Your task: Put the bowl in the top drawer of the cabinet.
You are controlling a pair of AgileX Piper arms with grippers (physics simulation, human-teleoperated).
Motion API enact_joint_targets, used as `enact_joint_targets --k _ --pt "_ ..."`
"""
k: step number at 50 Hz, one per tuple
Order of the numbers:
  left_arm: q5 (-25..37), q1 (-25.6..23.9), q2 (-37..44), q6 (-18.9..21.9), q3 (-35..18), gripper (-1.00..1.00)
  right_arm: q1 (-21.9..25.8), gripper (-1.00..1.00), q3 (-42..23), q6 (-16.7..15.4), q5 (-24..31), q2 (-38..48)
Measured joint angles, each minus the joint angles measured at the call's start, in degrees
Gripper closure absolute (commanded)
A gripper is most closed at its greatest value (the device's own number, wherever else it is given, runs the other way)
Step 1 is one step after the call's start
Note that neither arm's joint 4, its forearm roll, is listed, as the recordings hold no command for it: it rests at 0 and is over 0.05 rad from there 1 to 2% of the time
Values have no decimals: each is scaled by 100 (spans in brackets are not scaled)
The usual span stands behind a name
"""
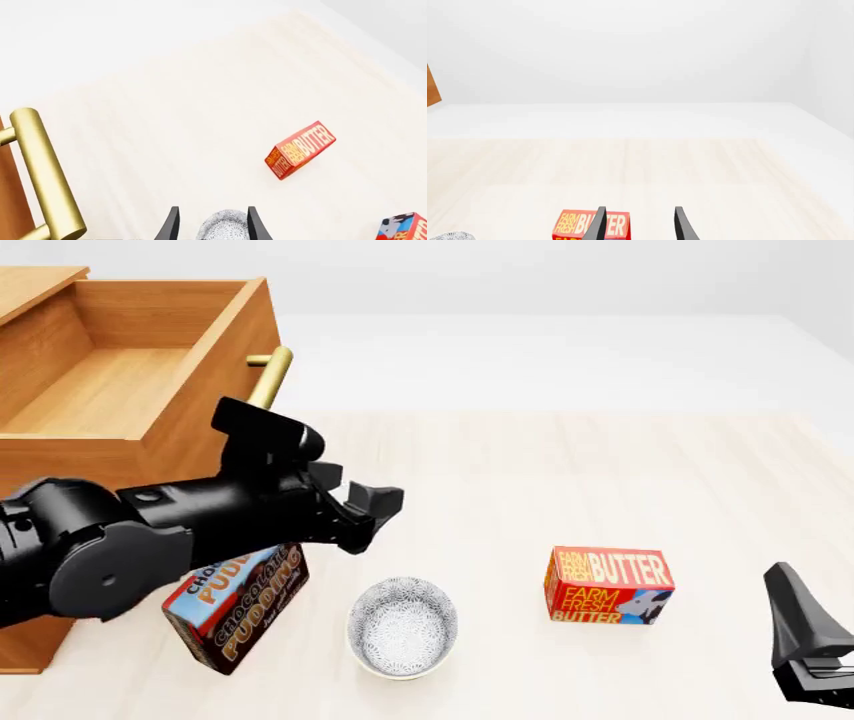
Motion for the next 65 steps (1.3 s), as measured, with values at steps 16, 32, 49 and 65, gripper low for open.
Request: enact_joint_targets --k 16,32,49,65 --pt "-223 54 385 -107 112 -100 0 -100 7 0 -6 0" --pt "-438 46 752 -213 252 -100 1 -100 9 0 -7 -2" --pt "-626 32 1082 -329 356 -100 0 -100 10 0 -7 -2" --pt "-803 46 1396 -438 413 -100 1 -100 10 -1 -7 -2"
